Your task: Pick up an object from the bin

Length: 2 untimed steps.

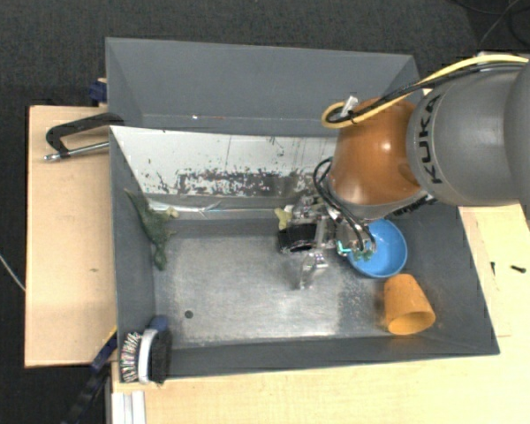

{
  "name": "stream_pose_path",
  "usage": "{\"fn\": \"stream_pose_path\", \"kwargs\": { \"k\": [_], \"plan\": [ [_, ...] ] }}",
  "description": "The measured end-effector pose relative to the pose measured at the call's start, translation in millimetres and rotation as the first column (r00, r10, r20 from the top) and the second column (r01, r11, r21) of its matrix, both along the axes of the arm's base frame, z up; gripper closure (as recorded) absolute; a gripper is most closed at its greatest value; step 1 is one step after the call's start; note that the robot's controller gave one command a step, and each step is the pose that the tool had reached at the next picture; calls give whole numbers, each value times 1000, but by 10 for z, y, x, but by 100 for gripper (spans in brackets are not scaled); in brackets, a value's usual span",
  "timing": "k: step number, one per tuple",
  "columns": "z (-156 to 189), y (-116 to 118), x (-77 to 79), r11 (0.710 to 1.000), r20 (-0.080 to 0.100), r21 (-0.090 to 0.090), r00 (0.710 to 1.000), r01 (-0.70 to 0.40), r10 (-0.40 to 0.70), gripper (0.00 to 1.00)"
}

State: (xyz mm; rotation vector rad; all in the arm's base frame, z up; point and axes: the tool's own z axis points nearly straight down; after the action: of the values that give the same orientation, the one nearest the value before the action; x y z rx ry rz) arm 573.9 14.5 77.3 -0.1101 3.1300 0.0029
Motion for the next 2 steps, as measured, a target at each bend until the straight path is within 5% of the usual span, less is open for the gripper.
{"fn": "stream_pose_path", "kwargs": {
  "k": [1,2],
  "plan": [
    [1,0,-1,1000,0,0,1000,1,-1,100],
    [1029,-600,121,947,1,-6,947,-321,321,100]
  ]
}}
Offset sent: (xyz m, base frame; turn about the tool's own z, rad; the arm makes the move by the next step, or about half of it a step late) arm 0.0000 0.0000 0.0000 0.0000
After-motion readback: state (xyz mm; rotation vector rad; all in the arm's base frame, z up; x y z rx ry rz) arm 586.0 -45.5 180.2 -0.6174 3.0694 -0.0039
